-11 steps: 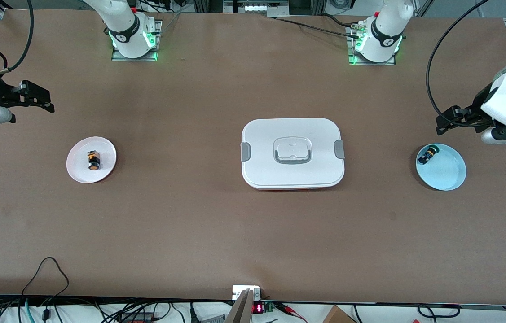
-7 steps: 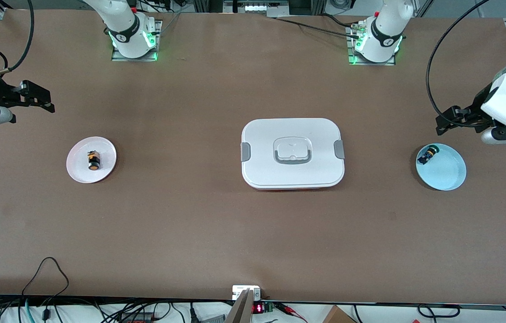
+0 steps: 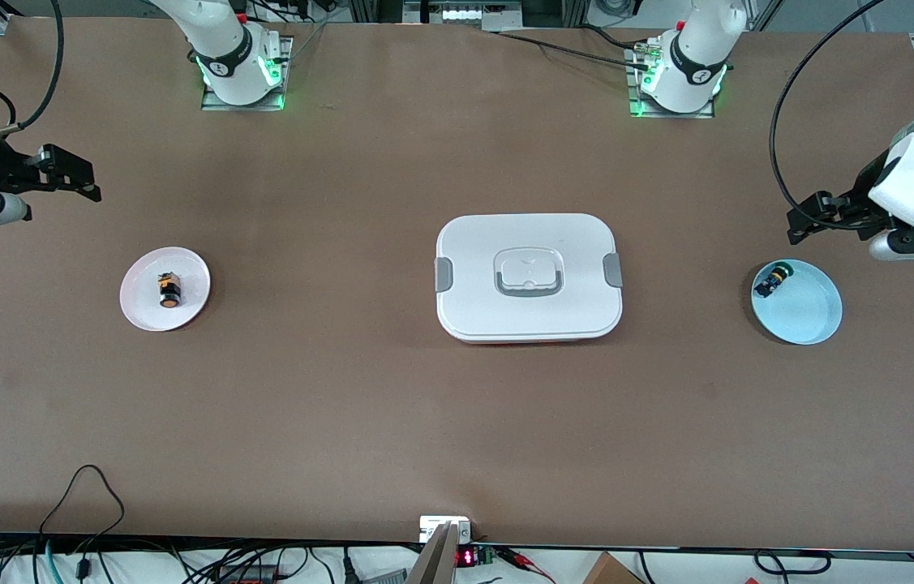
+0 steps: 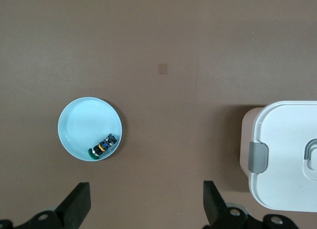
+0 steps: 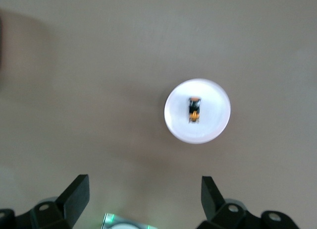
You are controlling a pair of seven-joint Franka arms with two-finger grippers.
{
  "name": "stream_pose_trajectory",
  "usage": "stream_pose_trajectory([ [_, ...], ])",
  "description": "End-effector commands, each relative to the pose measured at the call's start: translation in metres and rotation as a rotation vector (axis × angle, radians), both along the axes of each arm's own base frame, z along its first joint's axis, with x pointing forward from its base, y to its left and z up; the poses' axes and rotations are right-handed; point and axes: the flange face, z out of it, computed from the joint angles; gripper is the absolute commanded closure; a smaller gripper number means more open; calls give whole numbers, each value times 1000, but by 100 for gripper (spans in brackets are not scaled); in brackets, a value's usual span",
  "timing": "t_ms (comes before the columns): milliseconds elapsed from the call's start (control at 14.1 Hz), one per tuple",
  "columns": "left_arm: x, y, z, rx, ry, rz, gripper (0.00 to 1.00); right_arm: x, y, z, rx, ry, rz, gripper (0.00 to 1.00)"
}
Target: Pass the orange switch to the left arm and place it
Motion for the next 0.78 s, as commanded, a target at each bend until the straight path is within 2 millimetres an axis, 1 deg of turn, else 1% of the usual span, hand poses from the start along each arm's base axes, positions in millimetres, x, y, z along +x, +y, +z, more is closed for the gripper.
stream_pose_trajectory([
  [0, -3, 0, 2, 3, 4, 5, 0, 5, 9, -40, 1, 69, 68, 0],
  [71, -3, 0, 2, 3, 4, 5, 0, 10, 13, -62, 10, 70, 116, 0],
  [142, -3, 0, 2, 3, 4, 5, 0, 12, 12, -87, 17, 51, 156, 0],
  [213, -2, 0, 1, 3, 7, 5, 0, 12, 10, -110, 20, 20, 206, 0],
  [284, -3, -1, 2, 3, 5, 3, 0, 12, 10, -129, 26, 1, 256, 0],
  [355, -2, -1, 1, 3, 5, 3, 0, 12, 8, -143, 29, -8, 314, 0],
  [568, -2, 0, 1, 3, 5, 5, 0, 18, -5, -184, 45, -27, 499, 0],
  [710, -2, 0, 1, 3, 5, 5, 0, 25, -25, -212, 68, -21, 645, 0],
])
